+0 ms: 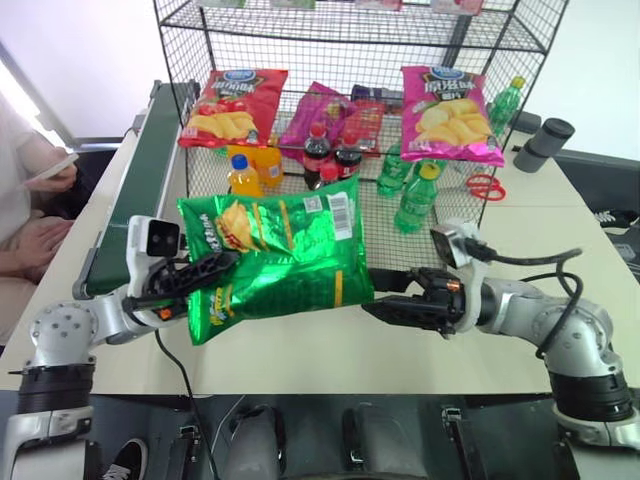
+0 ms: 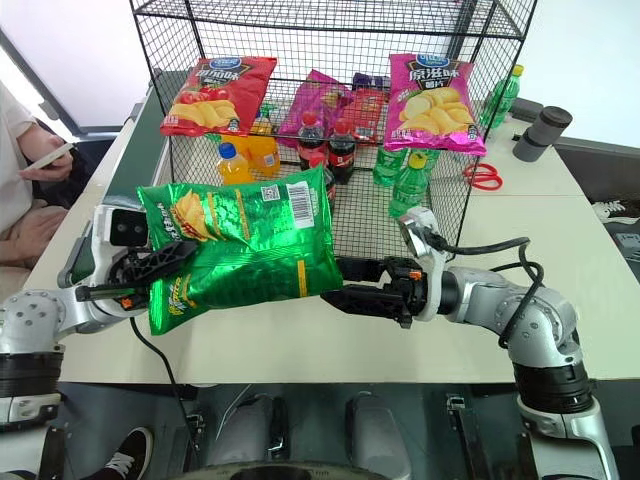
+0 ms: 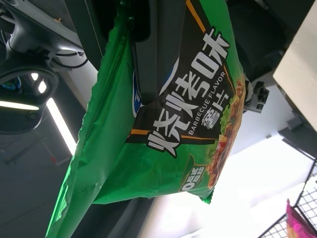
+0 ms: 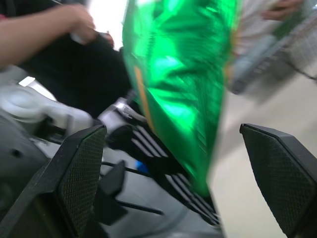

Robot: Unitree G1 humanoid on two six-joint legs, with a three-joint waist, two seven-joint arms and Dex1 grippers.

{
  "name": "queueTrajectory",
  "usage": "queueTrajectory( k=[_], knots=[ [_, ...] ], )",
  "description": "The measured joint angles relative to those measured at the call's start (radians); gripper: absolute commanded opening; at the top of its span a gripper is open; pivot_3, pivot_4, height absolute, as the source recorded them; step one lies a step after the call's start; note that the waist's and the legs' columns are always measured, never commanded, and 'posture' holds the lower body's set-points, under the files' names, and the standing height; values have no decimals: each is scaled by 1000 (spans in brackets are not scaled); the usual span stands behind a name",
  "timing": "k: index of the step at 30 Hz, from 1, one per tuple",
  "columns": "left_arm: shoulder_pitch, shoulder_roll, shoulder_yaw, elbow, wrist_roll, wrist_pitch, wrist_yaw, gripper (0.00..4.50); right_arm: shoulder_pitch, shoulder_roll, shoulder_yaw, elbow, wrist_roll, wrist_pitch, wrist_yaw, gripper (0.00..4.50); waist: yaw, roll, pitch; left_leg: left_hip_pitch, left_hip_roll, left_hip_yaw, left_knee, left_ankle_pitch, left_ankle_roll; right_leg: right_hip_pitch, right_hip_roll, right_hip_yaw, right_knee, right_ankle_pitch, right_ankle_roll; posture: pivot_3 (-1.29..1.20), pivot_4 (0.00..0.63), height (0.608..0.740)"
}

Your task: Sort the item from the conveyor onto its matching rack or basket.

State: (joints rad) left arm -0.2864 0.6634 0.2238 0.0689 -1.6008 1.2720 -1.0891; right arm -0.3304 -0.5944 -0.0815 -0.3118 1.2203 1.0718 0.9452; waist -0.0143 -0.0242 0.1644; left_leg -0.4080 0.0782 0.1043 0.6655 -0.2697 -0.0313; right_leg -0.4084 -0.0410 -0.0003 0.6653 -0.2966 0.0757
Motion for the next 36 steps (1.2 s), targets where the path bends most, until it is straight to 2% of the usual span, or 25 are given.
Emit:
queueTrajectory(
  k=[7, 8, 10, 17, 18, 29, 30, 31, 36],
  knots=[
    [-4, -21, 0, -12, 44, 3, -14, 33, -9, 1, 49, 4, -15, 26, 6, 4500, 1, 0, 0, -1, 0, 0, 0, 0, 0, 0, 0, 0, 0, 0, 0, 0, 150, 740],
    [-5, -23, 0, -12, 49, 3, -17, 6, -11, -1, 54, 4, -19, 29, 7, 4254, 1, 0, 0, -1, 0, 0, 0, 0, 0, 0, 0, 0, 0, 0, 0, 0, 150, 740],
    [-6, -27, 0, -12, 66, 2, -27, 0, -14, -1, 65, 6, -25, 31, 11, 3675, 1, 0, 0, 0, 0, 0, 0, 0, 0, 0, 0, 0, 0, 0, 0, 0, 150, 740],
    [-8, -35, -4, -12, 154, -18, -72, 0, -26, -3, 76, 30, -72, 24, 30, 265, 1, 0, 0, -1, 0, 0, 0, 0, 0, 0, 0, 0, -1, 0, 0, 0, 150, 740],
    [-9, -36, -4, -12, 165, -21, -78, 0, -26, -4, 76, 30, -76, 22, 35, 47, 1, 0, 0, -1, 0, 0, 0, 0, 0, 0, 0, 0, -1, 0, 0, 0, 150, 740],
    [-24, -37, 7, -27, 217, -45, -62, 0, -27, -13, 80, 42, -148, -26, 77, 47, 0, 0, 0, -1, 0, 0, 0, 0, 0, 0, 0, 0, -1, 0, 0, 0, 150, 740],
    [-24, -36, 9, -28, 224, -49, -55, 540, -27, -13, 82, 44, -161, -38, 82, 47, 0, 0, 0, -1, 0, 0, 0, 0, 0, 0, 0, 0, -1, 0, 0, 0, 150, 740],
    [-20, -34, 14, -32, 242, -64, -47, 826, -26, -14, 85, 46, -187, -58, 87, 47, 0, 0, 0, -1, 0, 0, 0, 0, 0, 0, 0, 0, -1, 0, 0, 0, 150, 740],
    [9, -30, 34, -34, 283, -90, -25, 3111, -19, -27, 87, 61, -263, -120, 104, 47, 1, 0, 0, -1, 0, 0, 0, 0, 0, -1, 0, 0, -1, 0, 0, 0, 150, 740]
  ],
)
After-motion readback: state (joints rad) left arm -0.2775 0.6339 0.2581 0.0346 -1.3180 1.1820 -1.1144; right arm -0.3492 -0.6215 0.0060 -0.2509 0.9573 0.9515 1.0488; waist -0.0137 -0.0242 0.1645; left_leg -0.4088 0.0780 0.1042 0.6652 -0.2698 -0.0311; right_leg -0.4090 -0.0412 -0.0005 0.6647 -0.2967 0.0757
